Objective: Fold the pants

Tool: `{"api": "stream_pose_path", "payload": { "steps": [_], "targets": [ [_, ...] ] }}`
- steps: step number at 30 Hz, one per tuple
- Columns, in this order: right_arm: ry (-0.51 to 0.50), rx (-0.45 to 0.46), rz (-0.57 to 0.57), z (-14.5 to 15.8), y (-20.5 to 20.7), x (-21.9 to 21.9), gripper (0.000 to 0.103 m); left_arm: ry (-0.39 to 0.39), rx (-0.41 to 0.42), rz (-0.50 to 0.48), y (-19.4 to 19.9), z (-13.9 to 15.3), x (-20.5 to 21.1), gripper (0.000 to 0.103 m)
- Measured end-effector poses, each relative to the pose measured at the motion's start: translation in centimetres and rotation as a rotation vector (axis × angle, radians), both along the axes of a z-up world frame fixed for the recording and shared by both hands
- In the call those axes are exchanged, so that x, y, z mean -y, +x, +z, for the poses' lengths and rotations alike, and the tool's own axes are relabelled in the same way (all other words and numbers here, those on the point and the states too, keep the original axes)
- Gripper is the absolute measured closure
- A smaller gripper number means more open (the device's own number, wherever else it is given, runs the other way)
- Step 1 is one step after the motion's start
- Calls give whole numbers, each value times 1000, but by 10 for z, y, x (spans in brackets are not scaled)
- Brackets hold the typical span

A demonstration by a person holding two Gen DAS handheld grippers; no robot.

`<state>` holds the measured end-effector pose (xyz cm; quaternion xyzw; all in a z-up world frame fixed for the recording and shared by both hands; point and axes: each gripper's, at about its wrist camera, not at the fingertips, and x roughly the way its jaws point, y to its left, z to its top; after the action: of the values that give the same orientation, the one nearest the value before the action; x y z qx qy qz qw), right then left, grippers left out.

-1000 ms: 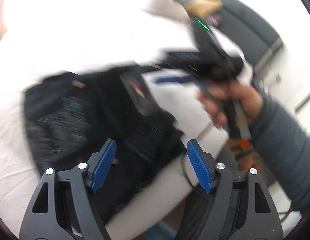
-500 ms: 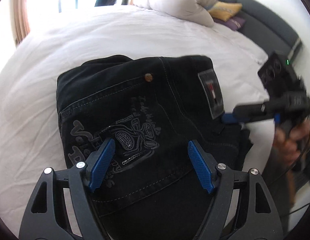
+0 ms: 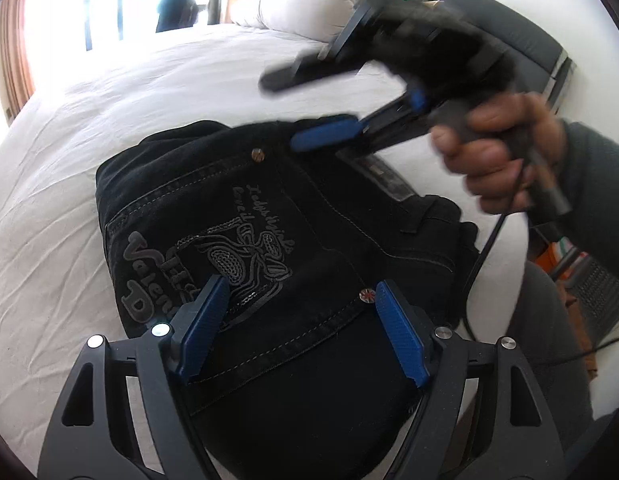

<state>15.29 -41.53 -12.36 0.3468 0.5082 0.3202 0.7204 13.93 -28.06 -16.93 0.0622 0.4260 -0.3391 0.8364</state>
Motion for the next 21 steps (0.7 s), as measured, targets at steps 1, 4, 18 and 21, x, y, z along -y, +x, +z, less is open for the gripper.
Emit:
{"api": "stream_pose_path", "payload": {
  "steps": [1,4,18,21],
  "targets": [
    [-3,-28,-8,-11,5,1,38,-17,-35,-5,1,9,-9,29],
    [47,-31,-38,-20,1,18,47,-156,-84,-24,24,30,-25,28],
    [189,-36,-42,-31,-44,43,39,-489,-406,-107,87,-15,-65,29],
    [211,-40,-53,-34,-54,46,39,-465,-343,-138,53,-18,-61,29]
  ]
}}
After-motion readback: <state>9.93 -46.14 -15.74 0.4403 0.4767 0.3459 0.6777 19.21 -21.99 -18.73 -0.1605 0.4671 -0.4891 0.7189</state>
